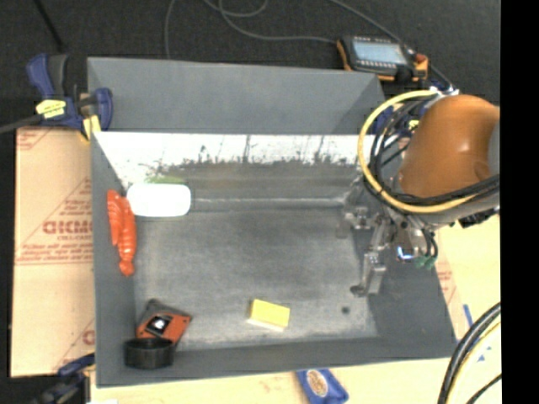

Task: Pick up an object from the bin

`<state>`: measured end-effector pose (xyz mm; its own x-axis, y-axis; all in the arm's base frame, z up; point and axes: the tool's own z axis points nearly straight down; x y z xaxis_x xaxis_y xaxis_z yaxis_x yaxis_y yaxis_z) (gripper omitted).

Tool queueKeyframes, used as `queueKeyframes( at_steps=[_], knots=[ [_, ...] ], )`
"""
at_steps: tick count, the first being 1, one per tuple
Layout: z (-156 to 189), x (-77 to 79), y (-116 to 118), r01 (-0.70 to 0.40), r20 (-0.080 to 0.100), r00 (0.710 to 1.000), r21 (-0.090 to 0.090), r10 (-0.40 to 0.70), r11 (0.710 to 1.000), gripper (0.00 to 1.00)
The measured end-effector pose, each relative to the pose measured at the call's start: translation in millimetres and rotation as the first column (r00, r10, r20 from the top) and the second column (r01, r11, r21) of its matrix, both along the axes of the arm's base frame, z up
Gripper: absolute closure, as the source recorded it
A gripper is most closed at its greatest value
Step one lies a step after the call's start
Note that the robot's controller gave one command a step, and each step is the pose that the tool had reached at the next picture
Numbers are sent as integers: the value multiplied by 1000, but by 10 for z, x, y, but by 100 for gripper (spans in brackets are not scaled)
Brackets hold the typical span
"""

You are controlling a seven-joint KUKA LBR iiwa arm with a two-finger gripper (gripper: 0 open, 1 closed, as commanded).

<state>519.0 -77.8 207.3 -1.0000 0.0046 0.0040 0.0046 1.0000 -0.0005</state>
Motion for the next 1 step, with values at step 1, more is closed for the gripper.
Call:
queueKeyframes(
  at_steps=[1],
  knots=[
    [45,12,4,-3,7,1000,-1,3,1000,0]
  ],
)
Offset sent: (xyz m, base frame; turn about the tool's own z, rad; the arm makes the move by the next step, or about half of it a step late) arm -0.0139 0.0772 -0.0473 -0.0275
